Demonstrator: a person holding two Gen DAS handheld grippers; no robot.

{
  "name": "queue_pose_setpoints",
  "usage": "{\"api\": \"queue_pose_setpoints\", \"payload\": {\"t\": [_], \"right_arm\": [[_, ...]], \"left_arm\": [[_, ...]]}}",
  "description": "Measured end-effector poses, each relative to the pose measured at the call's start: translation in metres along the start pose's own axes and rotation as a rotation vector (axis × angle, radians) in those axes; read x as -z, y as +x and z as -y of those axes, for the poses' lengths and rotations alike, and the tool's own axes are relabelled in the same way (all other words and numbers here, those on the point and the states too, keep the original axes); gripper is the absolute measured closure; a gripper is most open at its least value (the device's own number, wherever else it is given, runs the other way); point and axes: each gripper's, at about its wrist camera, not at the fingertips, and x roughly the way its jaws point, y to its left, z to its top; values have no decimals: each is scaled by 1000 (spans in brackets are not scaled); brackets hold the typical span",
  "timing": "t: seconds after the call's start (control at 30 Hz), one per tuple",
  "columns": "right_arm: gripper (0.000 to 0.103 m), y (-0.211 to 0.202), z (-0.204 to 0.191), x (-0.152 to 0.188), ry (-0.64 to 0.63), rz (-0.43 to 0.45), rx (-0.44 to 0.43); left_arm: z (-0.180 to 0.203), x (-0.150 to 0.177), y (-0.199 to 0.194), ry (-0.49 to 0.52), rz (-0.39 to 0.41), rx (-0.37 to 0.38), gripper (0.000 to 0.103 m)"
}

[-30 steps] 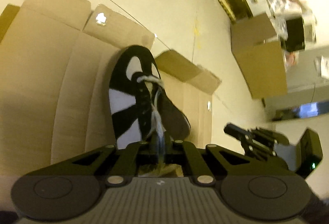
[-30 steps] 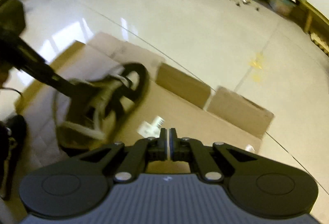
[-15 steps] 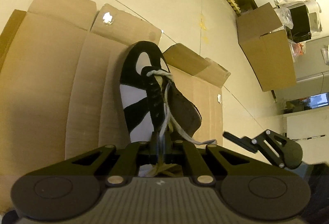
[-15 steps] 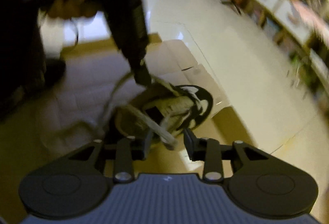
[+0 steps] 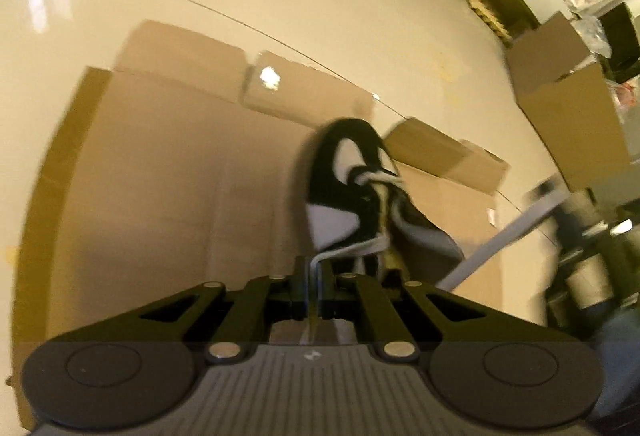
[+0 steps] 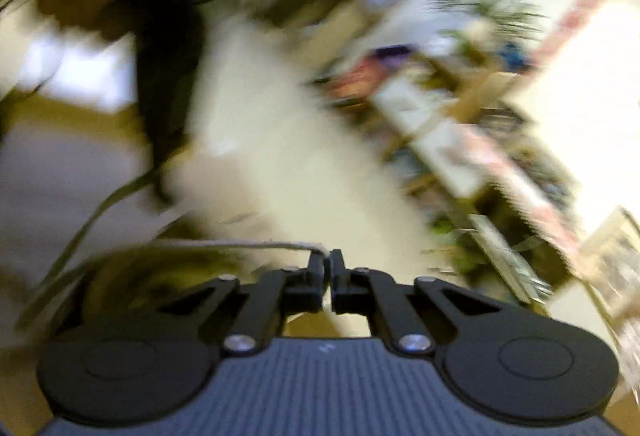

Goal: Lace up shoes with both hands

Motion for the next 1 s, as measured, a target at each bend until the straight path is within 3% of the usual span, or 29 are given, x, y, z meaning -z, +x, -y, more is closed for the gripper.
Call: {"api": "queue_pose_setpoints", "payload": {"t": [0.23, 0.4, 0.5, 0.63, 0.73, 0.83, 0.93, 1.0], "right_arm": [[100, 9, 85, -25, 242, -41, 188], [100, 13, 122, -24, 270, -82, 294], [100, 14, 135, -7, 253, -155, 327], [100, 23, 137, 18, 272, -304, 278], [98, 31, 121, 36, 273, -406, 176], [89, 37, 105, 48, 275, -457, 107], [78, 44, 95, 55, 282, -488, 50], [70, 47, 89, 59, 286, -504, 14]], "left_arm": [[13, -11, -28, 87, 130, -49, 99], [14, -17, -37, 106, 169, -86, 99], [12, -23, -46, 114, 213, -131, 99], [4, -37, -57, 124, 260, -194, 99], [-2, -41, -56, 96, 232, -186, 99], [0, -36, -48, 88, 177, -143, 96], [5, -28, -33, 95, 106, -91, 83], [10, -22, -21, 98, 69, -60, 57]]}}
